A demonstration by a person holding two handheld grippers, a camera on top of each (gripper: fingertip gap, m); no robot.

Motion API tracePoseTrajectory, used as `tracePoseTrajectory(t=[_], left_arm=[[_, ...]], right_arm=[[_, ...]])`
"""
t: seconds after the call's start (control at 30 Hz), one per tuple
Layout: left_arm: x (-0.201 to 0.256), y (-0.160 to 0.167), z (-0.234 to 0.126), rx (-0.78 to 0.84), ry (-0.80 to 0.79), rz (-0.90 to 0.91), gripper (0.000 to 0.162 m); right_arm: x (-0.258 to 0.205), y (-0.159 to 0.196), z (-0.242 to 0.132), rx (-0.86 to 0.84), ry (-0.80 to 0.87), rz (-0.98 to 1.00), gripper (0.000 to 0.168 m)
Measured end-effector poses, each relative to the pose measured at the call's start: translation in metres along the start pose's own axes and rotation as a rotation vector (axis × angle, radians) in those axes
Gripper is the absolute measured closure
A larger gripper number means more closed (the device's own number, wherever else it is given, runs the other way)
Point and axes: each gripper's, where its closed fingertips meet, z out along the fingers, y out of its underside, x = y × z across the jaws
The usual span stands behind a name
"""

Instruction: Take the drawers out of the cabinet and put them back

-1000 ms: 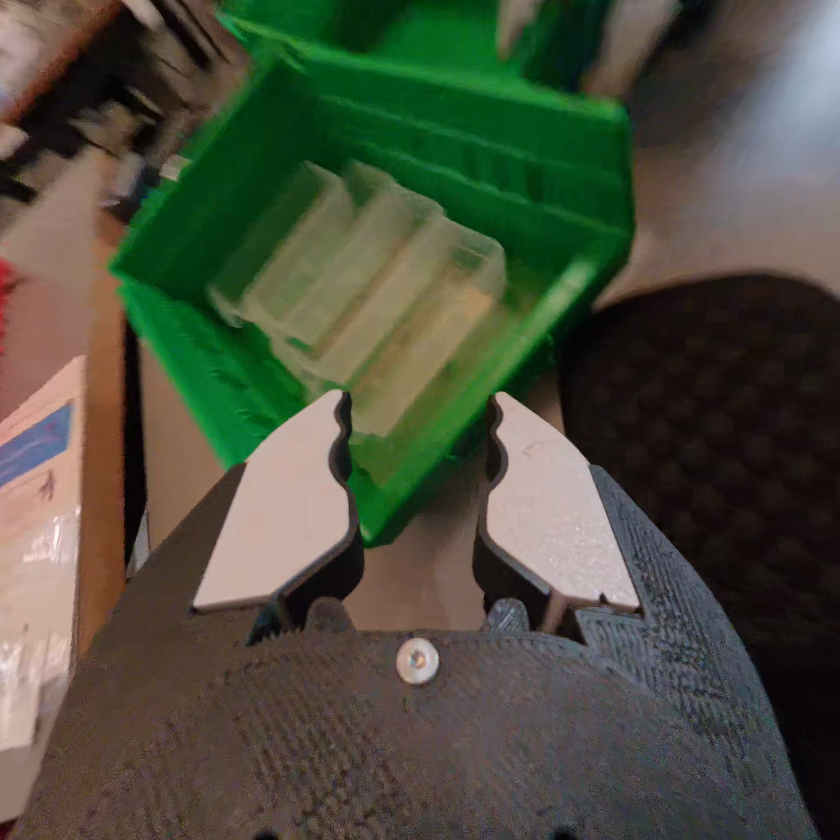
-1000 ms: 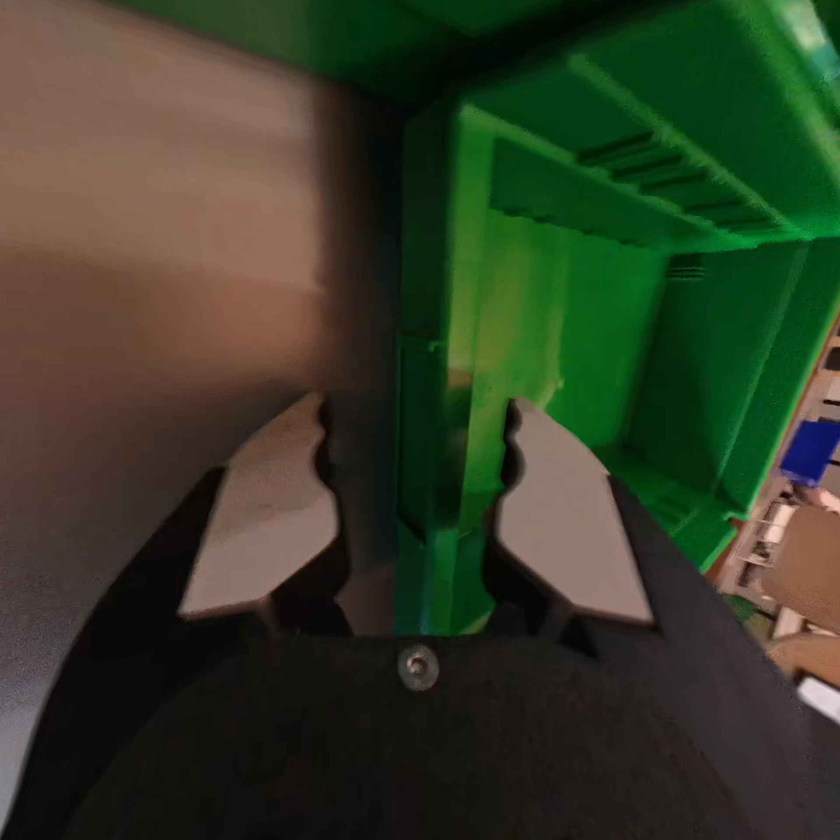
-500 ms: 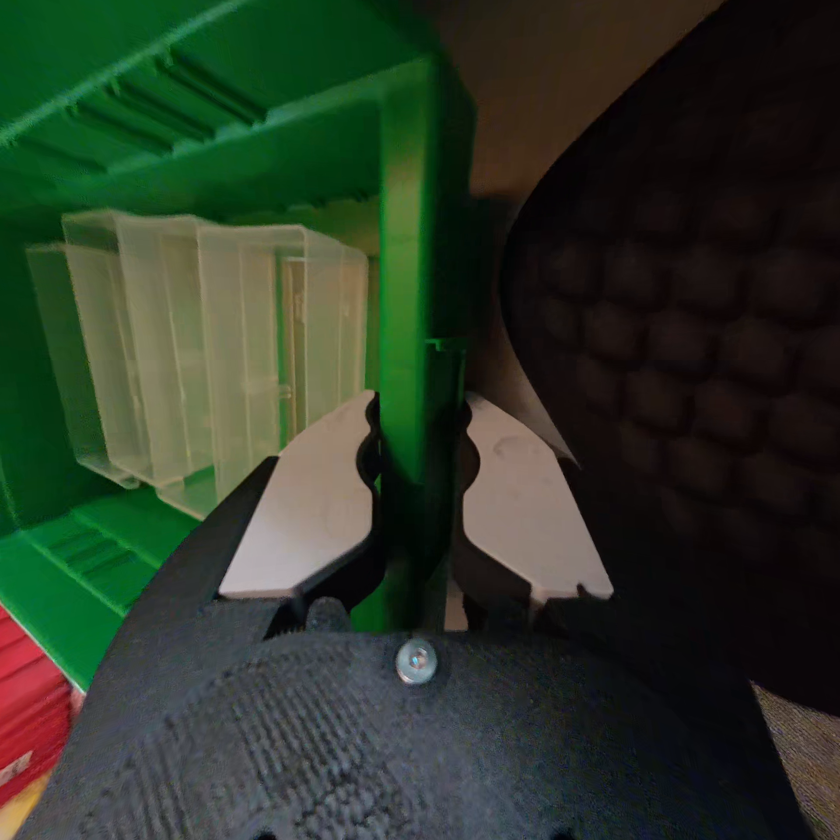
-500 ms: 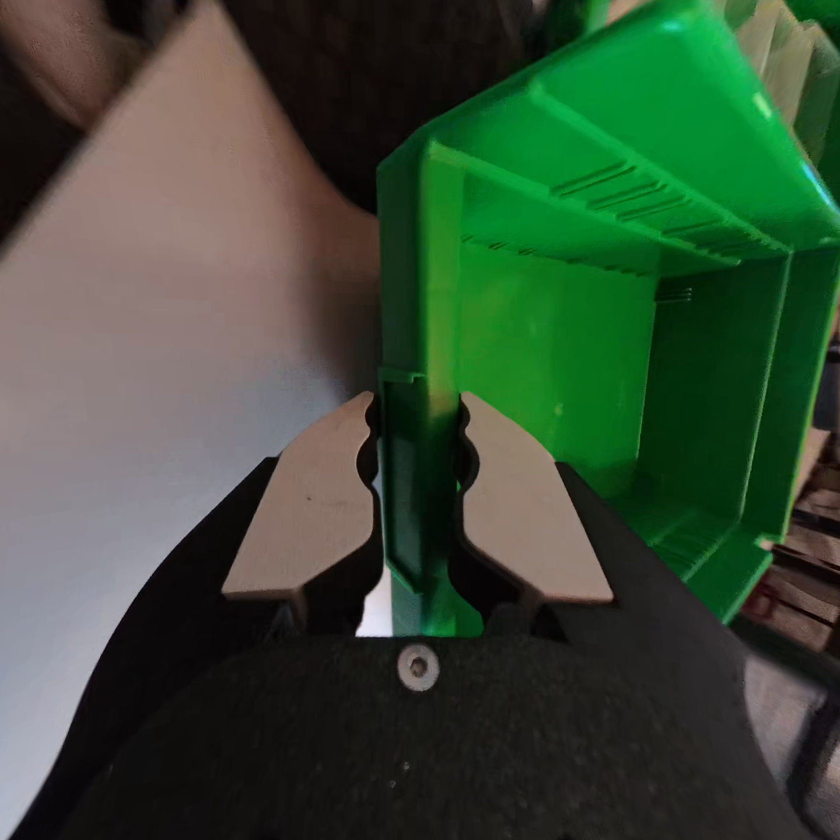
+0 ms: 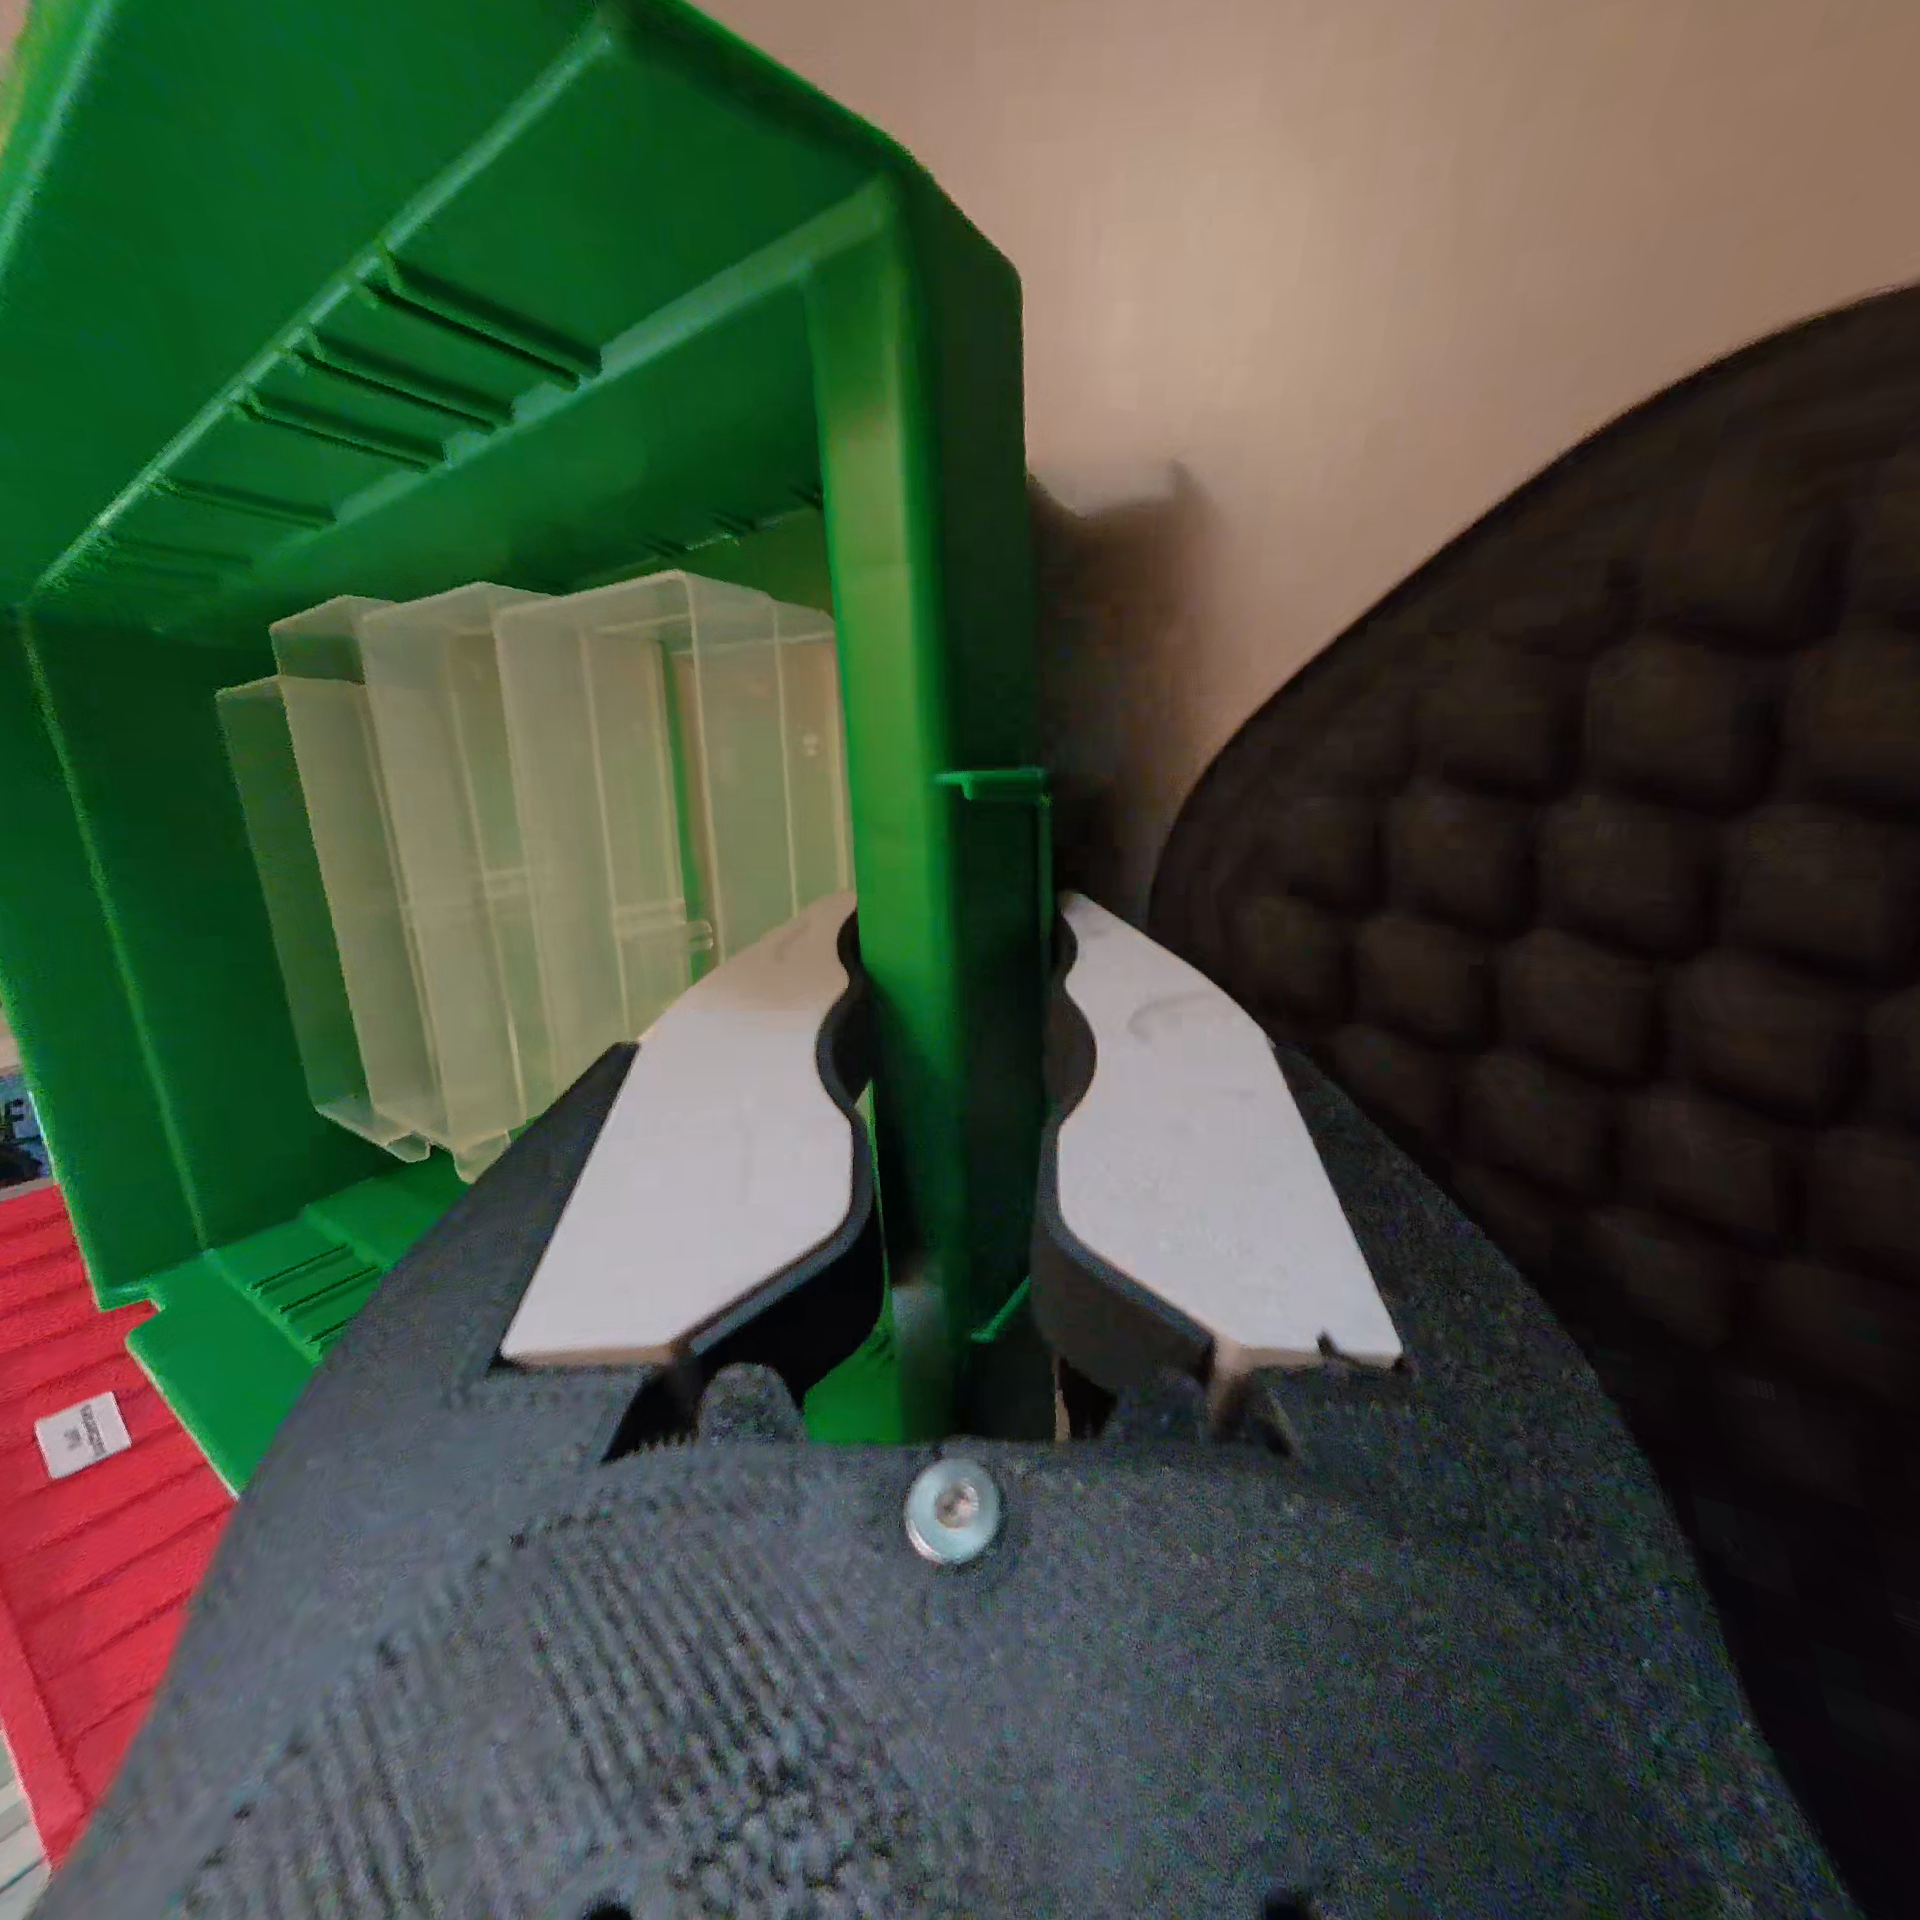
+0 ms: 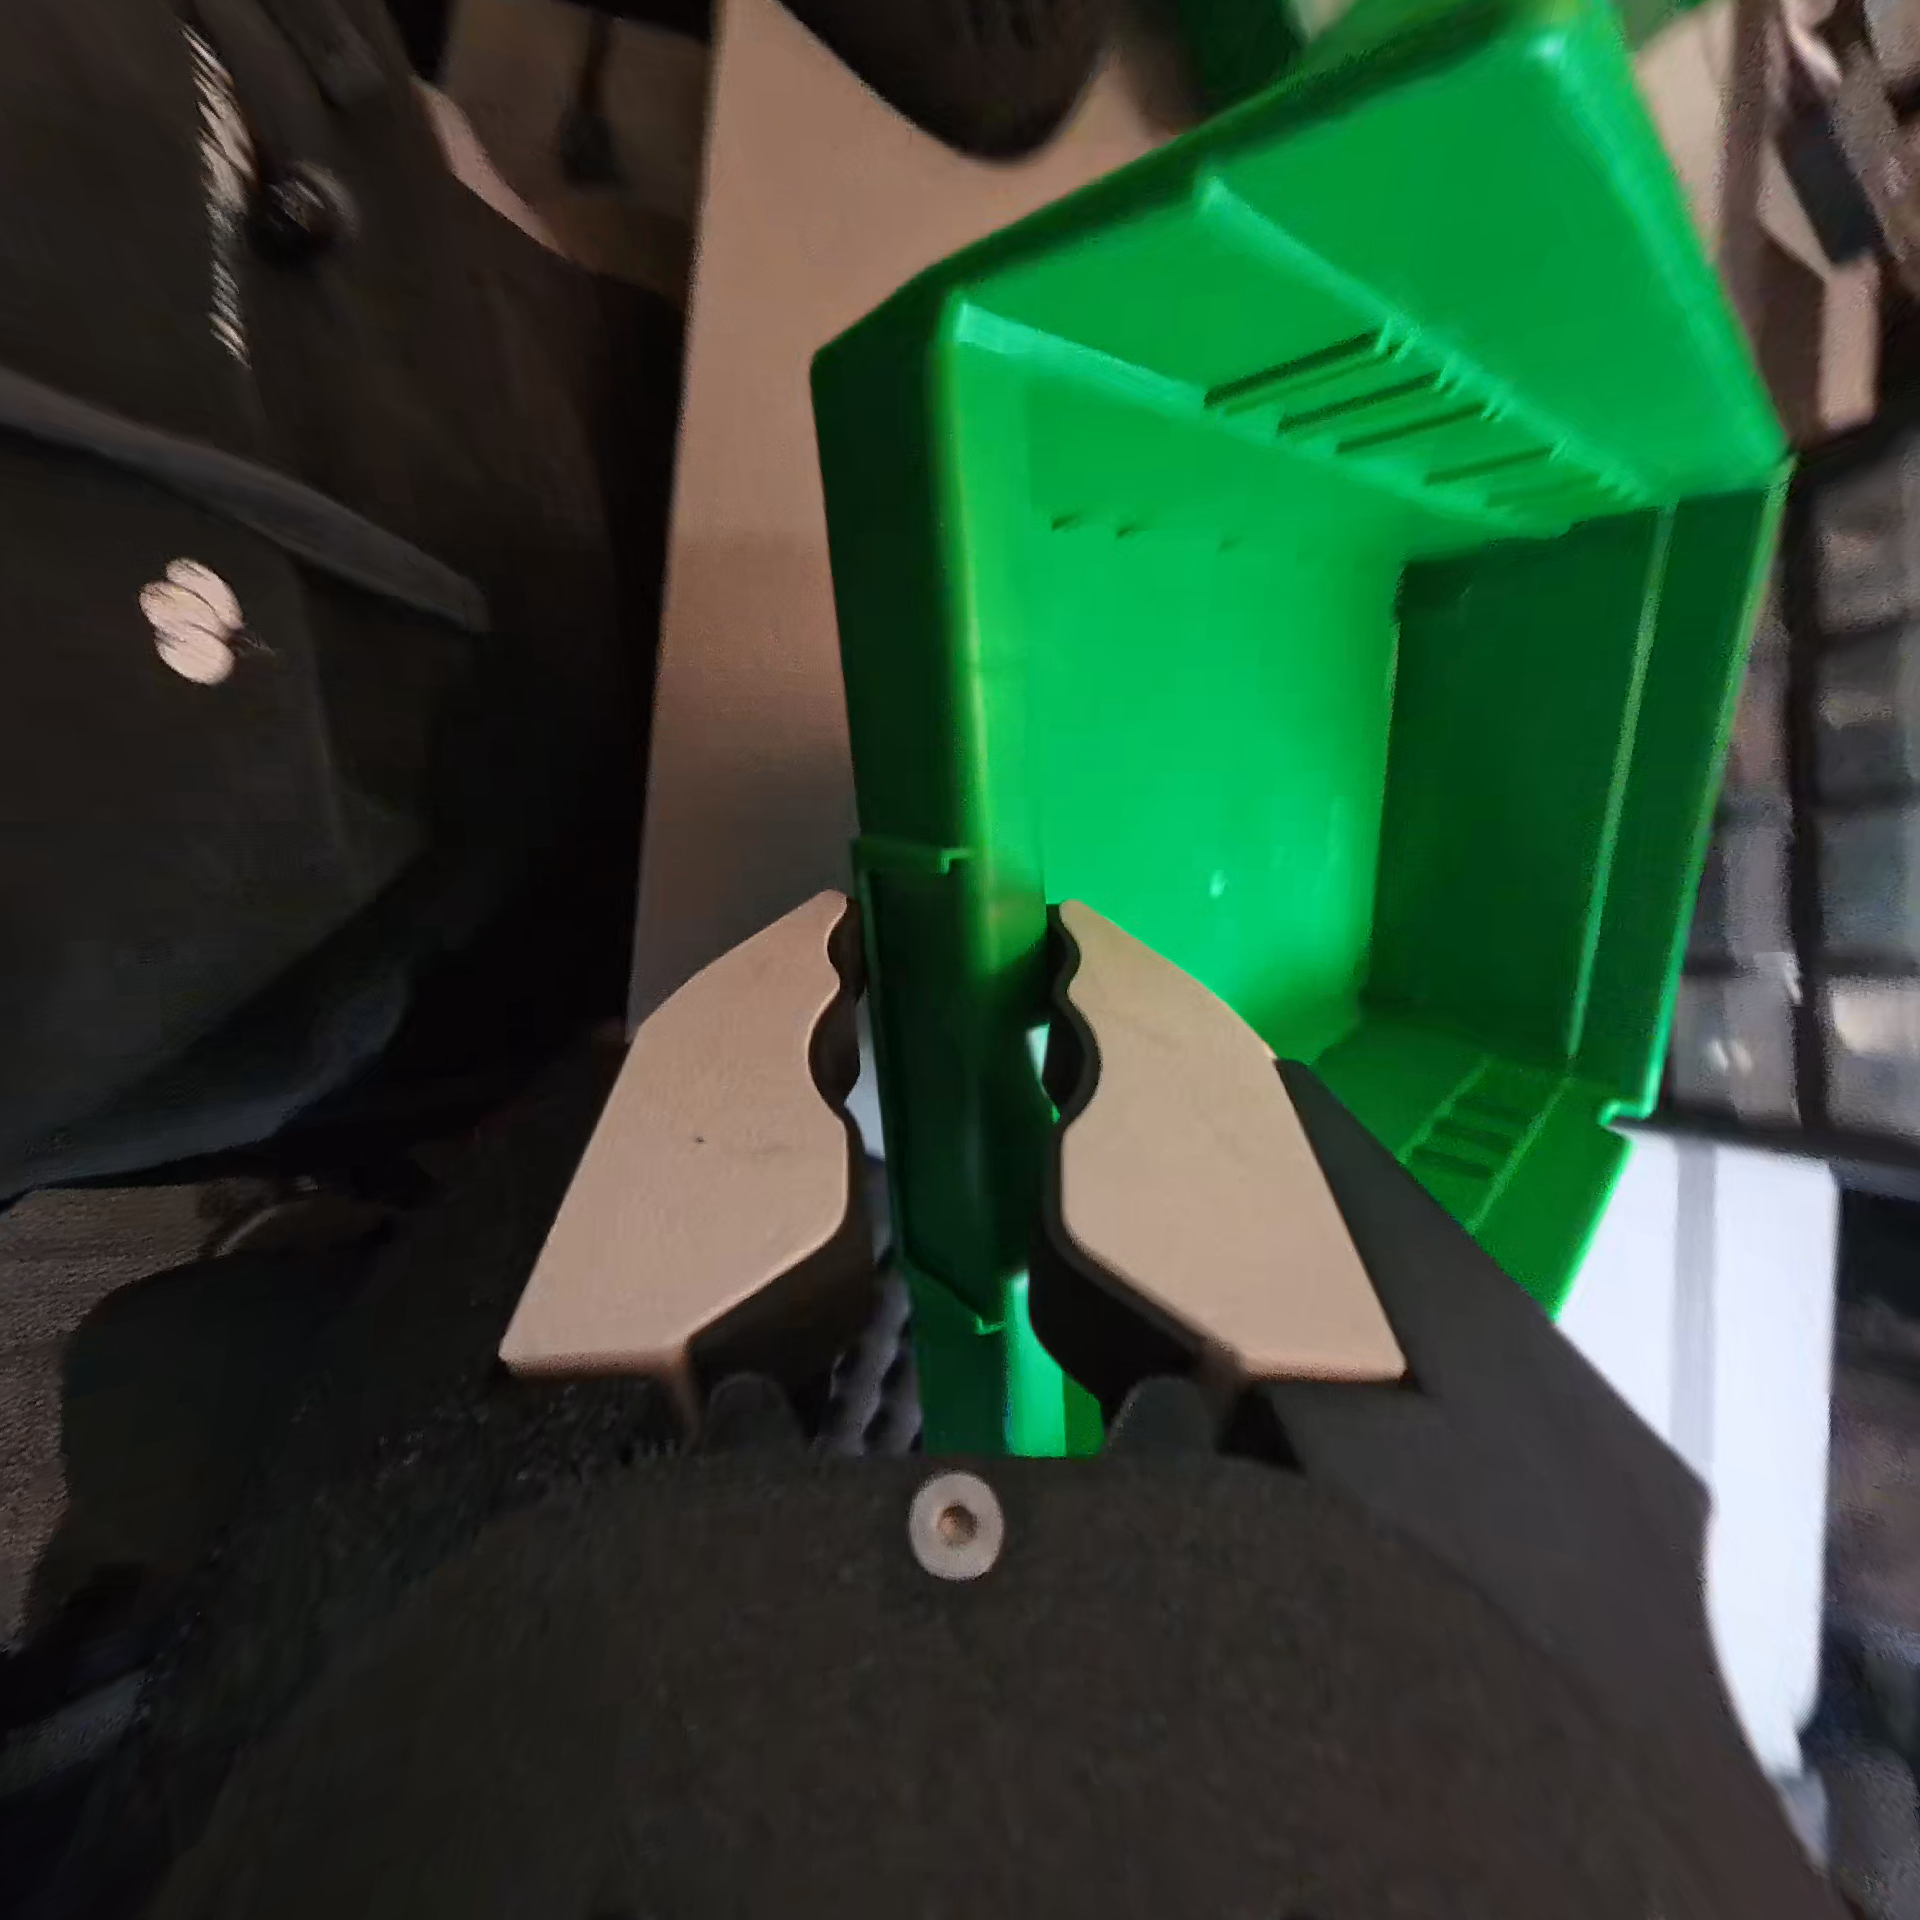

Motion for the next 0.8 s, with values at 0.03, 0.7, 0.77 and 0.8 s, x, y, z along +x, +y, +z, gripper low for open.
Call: tracePoseTrajectory(t=[0.03,0.7,0.77,0.8], left_arm=[[-0.001,-0.005,0.001,0.003,0.0,0.008,0.132],[-0.034,-0.095,0.057,0.106,0.001,0.091,0.13],[-0.042,-0.099,0.064,0.109,-0.009,0.082,0.13],[-0.045,-0.101,0.067,0.112,-0.013,0.081,0.13]], right_arm=[[0.002,0.01,-0.005,-0.037,0.046,0.027,0.136],[0.175,0.256,0.055,-0.546,0.421,0.139,0.136],[0.186,0.262,0.062,-0.531,0.419,0.171,0.137],[0.191,0.264,0.064,-0.532,0.422,0.189,0.137]])
